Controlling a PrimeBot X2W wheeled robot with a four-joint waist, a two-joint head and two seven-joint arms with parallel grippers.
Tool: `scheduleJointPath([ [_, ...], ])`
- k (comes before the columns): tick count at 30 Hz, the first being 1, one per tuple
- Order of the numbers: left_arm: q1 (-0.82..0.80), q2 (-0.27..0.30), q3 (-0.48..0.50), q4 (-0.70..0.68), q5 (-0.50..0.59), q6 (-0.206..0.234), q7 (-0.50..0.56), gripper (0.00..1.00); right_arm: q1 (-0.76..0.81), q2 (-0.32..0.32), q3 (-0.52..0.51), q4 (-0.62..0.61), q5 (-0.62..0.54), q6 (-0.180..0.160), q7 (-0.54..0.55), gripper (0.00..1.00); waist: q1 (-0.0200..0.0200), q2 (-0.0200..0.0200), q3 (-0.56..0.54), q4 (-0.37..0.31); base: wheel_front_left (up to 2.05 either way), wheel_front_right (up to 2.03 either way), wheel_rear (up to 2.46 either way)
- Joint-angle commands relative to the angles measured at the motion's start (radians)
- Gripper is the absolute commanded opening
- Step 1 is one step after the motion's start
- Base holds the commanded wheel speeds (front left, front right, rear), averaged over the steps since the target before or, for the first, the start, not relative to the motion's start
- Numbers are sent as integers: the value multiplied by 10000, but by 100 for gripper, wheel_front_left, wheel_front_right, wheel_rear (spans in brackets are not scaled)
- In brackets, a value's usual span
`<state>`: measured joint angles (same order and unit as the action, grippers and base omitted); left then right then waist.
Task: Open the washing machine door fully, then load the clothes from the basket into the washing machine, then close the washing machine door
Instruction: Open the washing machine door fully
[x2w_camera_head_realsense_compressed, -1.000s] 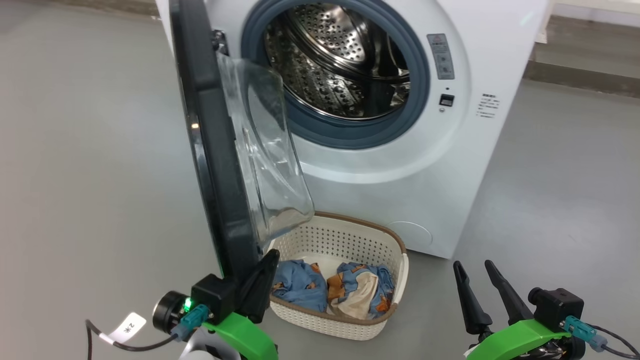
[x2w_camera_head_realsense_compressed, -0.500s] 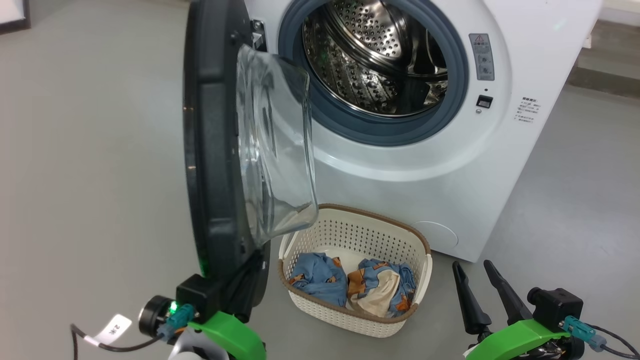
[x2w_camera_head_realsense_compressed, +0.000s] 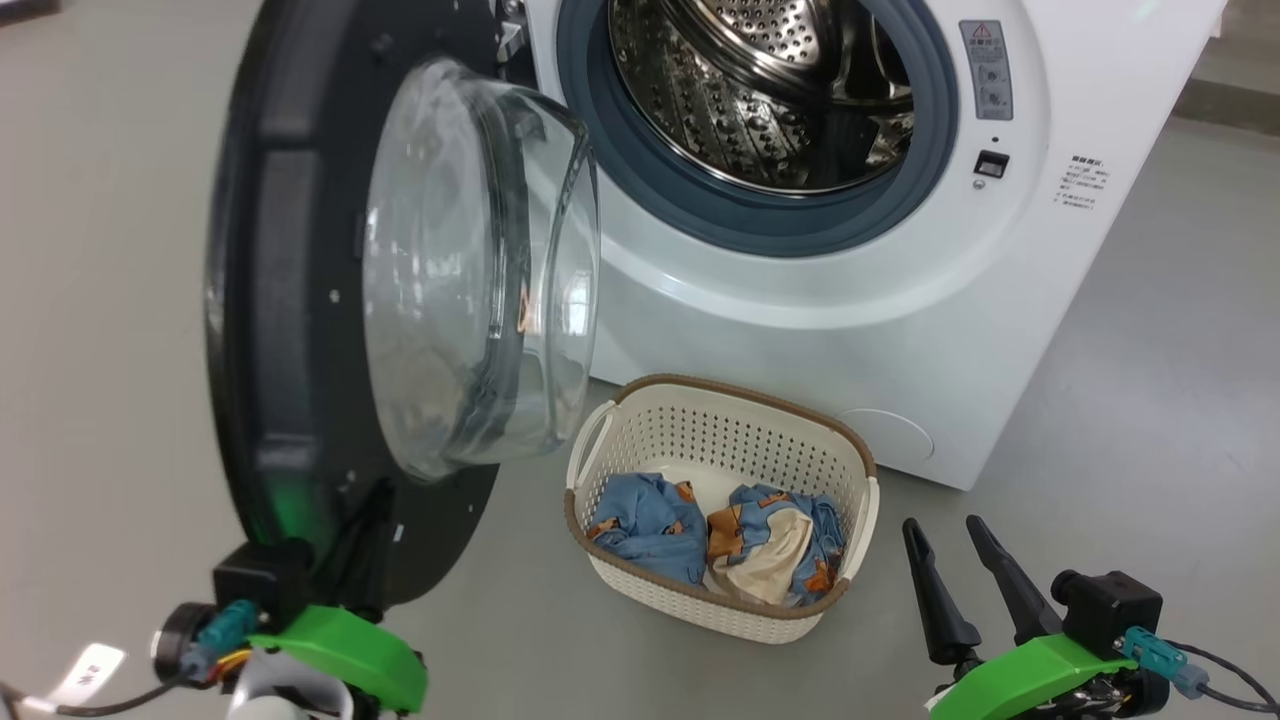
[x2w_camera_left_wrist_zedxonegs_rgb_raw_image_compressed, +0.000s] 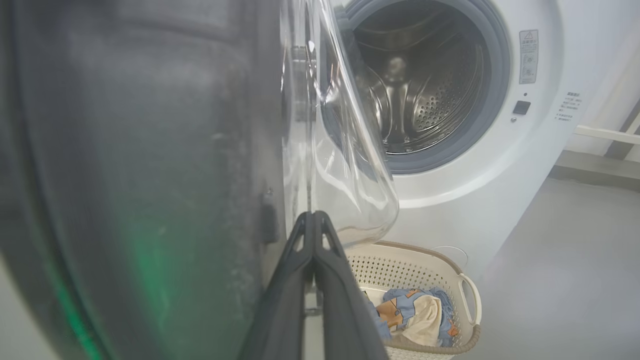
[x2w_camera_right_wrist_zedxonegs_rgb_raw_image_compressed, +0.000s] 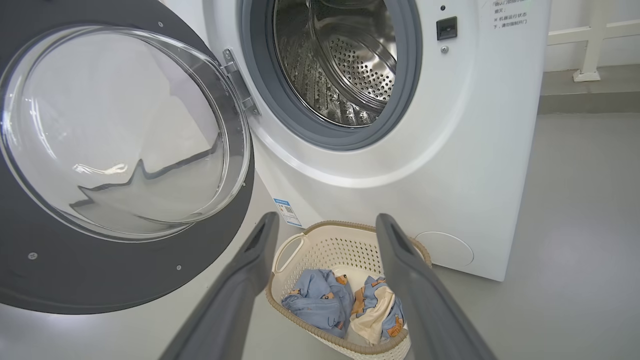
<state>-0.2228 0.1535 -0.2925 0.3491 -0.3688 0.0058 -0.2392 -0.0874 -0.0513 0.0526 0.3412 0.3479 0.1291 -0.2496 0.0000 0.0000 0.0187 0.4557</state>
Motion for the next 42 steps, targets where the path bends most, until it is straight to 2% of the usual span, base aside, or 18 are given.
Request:
scheduleJointPath([
  [1, -239, 458, 619, -234, -132, 167, -126, 0, -411, 11, 260, -206, -158, 16, -122, 100, 0, 0, 129, 29, 0, 0, 0],
  [14, -368, 1021, 2267, -92, -887, 325, -216, 0, -831, 11, 222, -326, -765, 16, 50, 100, 0, 0, 1105, 44, 0, 0, 0],
  [22, -646, 920, 3709, -115, -1212, 177, -223, 0, -1090, 11, 136, -1001, -1387, 16, 644, 100, 0, 0, 2010, 55, 0, 0, 0],
  [30, -1041, 886, 5061, 149, -1182, -151, -224, 0, -1193, 11, -30, -1859, -2042, 16, 1338, 100, 0, 0, 2781, 100, 0, 0, 0],
  [34, -1531, 1112, 5753, 689, -1136, -496, -224, 0, -1188, 11, -60, -2346, -2328, 16, 1705, 100, 0, 0, 3123, 138, 0, 0, 0],
  [42, -2577, 1439, 6466, 1911, -805, -1023, -225, 0, -1192, 11, -138, -3124, -2797, 16, 2341, 100, 0, 0, 3716, 231, 0, 0, 0],
])
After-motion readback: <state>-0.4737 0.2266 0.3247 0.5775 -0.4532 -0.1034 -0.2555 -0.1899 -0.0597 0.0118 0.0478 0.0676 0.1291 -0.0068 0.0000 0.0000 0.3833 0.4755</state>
